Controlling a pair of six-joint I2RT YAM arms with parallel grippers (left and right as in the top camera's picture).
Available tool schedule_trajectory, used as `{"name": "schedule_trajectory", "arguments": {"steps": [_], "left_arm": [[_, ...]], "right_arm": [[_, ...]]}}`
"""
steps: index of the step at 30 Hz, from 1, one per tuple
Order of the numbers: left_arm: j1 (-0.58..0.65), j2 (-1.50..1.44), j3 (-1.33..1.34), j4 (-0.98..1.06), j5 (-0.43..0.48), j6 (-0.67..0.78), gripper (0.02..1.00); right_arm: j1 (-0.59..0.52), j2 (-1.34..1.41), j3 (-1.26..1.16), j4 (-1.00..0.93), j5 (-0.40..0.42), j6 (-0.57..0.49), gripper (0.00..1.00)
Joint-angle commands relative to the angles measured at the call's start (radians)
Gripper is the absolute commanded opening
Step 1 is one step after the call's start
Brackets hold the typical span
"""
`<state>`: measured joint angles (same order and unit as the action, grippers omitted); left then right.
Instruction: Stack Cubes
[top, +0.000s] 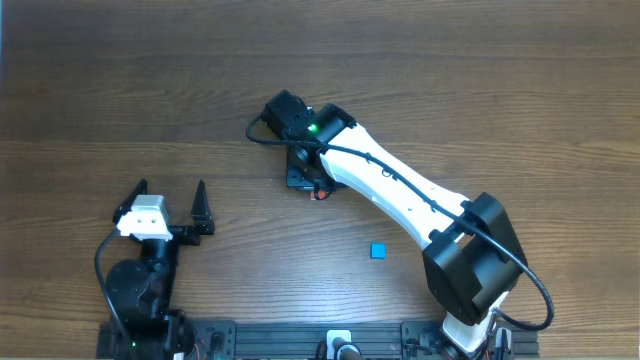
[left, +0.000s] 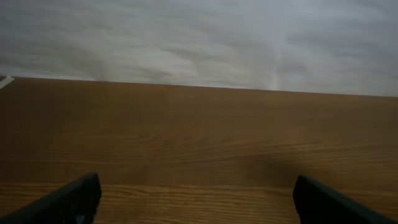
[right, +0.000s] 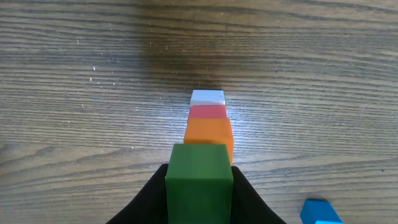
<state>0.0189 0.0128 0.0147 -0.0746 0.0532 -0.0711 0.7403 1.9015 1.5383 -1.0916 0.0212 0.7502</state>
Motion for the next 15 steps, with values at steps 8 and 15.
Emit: {"name": "schedule_trajectory", "arguments": {"steps": [8, 15], "left_arm": [[-0.006, -0.007, -0.009, 0.003, 0.006, 0.011, 0.998], [-0.006, -0.007, -0.009, 0.003, 0.006, 0.011, 0.998]], "right_arm": [[-0.004, 0.021, -0.011, 0.000, 0.022, -0.015, 0.009], [-0.004, 0.039, -0.011, 0.000, 0.025, -0.014, 0.009]]}}
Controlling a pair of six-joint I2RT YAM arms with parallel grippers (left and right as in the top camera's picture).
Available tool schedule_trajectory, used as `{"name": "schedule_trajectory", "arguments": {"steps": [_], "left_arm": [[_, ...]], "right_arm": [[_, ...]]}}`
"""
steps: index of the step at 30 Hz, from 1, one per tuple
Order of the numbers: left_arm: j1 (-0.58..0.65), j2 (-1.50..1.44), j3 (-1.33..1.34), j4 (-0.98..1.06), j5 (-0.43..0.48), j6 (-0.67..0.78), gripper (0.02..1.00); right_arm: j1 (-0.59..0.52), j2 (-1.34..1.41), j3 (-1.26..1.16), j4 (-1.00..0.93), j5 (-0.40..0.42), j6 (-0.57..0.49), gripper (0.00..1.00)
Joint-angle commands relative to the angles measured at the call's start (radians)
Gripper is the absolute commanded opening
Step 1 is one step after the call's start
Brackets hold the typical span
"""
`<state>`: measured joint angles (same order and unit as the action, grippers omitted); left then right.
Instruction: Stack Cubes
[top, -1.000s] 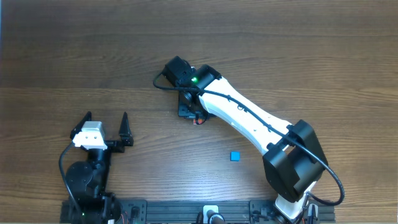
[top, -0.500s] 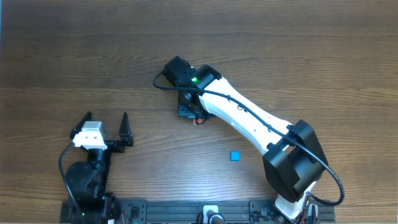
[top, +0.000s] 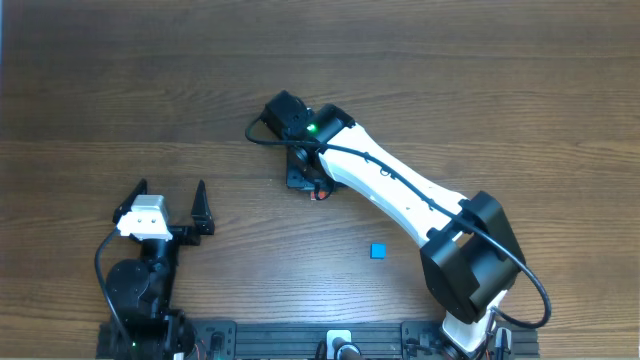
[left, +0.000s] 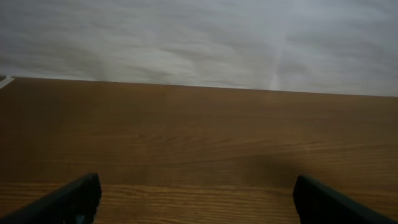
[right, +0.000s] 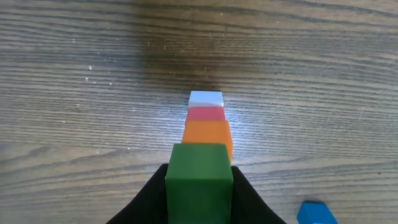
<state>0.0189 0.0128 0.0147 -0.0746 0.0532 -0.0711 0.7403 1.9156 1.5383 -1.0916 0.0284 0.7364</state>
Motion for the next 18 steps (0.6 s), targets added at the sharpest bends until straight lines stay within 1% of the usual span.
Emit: {"name": "schedule_trajectory", "arguments": {"steps": [1, 5, 8, 12, 14, 18], "left_arm": [[-0.006, -0.007, -0.009, 0.003, 0.006, 0.011, 0.998], [-0.006, -0.007, -0.009, 0.003, 0.006, 0.011, 0.998], [-0.006, -0.007, -0.009, 0.003, 0.006, 0.011, 0.998], [-0.006, -0.007, -0.009, 0.003, 0.006, 0.011, 0.998], [-0.006, -0.007, -0.009, 0.003, 0.006, 0.011, 1.000], [-0.006, -0.007, -0.009, 0.003, 0.006, 0.011, 0.998]], "right_arm": [[-0.004, 0.026, -0.011, 0.000, 0.018, -0.001, 0.012], [-0.004, 0.030, -0.011, 0.000, 0.018, -0.001, 0.036], [-0.004, 0.033, -0.011, 0.000, 0.018, -0.001, 0.108], [-0.004, 0.033, -0.011, 0.000, 0.018, -0.001, 0.283], [-0.004, 0.033, -0.011, 0.000, 0.018, -0.001, 0.391], [-0.004, 0.033, -0.011, 0.000, 0.018, -0.001, 0.684]]}}
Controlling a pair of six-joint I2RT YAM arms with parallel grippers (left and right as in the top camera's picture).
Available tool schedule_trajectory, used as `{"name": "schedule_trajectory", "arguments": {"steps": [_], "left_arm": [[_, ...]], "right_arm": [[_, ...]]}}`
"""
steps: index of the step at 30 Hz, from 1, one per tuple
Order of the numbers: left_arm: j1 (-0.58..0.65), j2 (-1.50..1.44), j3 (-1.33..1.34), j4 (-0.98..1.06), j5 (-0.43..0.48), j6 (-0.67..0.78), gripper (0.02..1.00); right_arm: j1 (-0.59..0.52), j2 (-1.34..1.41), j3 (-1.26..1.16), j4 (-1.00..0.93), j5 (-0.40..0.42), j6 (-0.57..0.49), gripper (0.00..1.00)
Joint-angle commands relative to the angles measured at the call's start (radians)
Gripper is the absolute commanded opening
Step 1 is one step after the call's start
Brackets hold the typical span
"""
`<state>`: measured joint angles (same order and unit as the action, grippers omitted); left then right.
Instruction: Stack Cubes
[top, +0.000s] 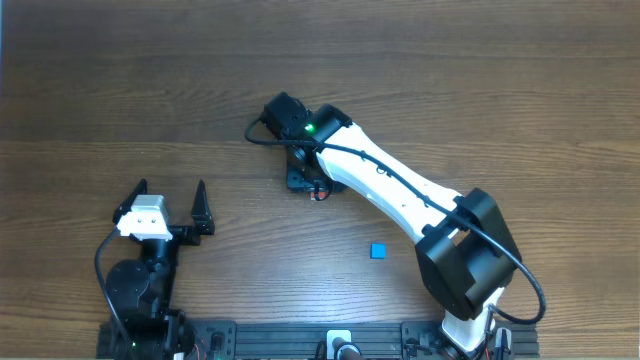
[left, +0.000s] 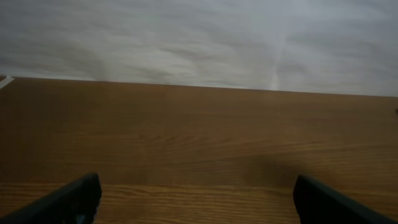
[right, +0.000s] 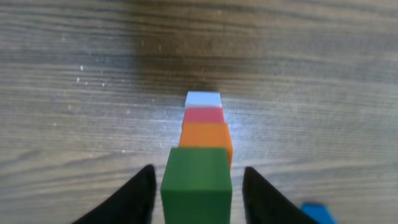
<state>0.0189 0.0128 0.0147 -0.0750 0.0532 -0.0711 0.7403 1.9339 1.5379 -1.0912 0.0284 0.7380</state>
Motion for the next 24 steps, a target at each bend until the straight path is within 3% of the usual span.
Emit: {"name": "schedule_trajectory", "arguments": {"steps": [1, 5, 15, 24], "left_arm": [[-0.006, -0.007, -0.009, 0.003, 0.006, 0.011, 0.998], [-0.006, -0.007, -0.009, 0.003, 0.006, 0.011, 0.998], [-0.006, -0.007, -0.009, 0.003, 0.006, 0.011, 0.998], [-0.006, -0.007, -0.009, 0.003, 0.006, 0.011, 0.996]], "right_arm": [[-0.004, 0.015, -0.010, 0.000, 0.018, -0.002, 0.770], [-0.004, 0.015, -0.010, 0.004, 0.017, -0.002, 0.993], [-0.004, -0.028, 0.036, -0.013, 0.018, -0.031, 0.993], [-0.033, -0.294, 0.049, -0.169, 0.055, -0.082, 0.991]]}}
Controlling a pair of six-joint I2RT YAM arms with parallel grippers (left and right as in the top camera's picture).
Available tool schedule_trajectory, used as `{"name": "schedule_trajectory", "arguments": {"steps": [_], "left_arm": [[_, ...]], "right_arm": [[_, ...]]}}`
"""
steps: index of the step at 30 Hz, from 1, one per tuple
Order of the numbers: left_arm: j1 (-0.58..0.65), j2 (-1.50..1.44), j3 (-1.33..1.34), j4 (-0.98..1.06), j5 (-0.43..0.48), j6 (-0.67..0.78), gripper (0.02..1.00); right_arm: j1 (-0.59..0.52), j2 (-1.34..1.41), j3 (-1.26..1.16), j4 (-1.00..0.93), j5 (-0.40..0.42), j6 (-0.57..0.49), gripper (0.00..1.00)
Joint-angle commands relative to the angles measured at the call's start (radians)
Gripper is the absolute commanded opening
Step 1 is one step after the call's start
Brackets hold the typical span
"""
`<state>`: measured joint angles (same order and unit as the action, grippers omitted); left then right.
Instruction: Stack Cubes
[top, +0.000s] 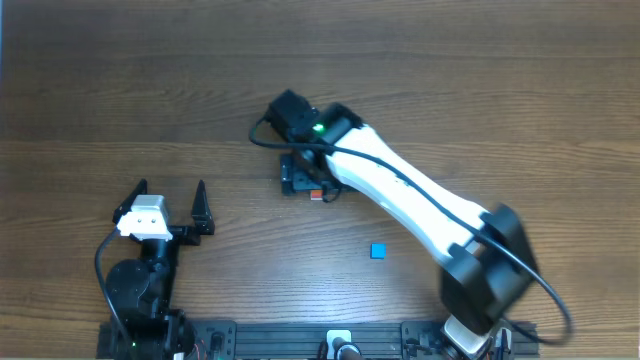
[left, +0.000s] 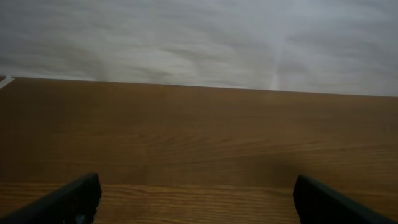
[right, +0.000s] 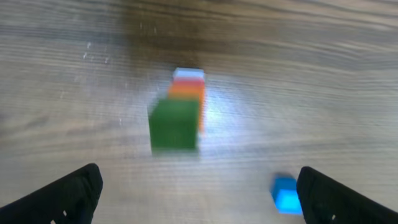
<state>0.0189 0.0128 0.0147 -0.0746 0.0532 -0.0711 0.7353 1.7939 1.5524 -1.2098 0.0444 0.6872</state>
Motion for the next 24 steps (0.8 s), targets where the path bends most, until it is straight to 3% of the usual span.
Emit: {"name": "schedule_trajectory", "arguments": {"steps": [1, 5, 9, 18, 24], "left_arm": [[-0.006, -0.007, -0.009, 0.003, 0.006, 0.011, 0.998], [-0.006, -0.007, -0.009, 0.003, 0.006, 0.011, 0.998], [-0.006, -0.007, -0.009, 0.003, 0.006, 0.011, 0.998], [-0.006, -0.007, -0.009, 0.003, 0.006, 0.011, 0.996], [-0.006, -0.007, -0.009, 0.003, 0.006, 0.011, 0.998]], "right_arm": [[-0.030, -0.186, 0.029, -0.076, 0.051, -0.031, 0.993], [-0.029, -0.300, -0.063, -0.143, 0.090, -0.007, 0.991], [-0.039, -0.404, -0.280, -0.126, 0.102, 0.092, 0.991], [-0.018, -0.465, -0.711, 0.176, -0.005, 0.132, 0.991], [-0.014, -0.465, -0.856, 0.356, -0.021, 0.131, 0.991]]}}
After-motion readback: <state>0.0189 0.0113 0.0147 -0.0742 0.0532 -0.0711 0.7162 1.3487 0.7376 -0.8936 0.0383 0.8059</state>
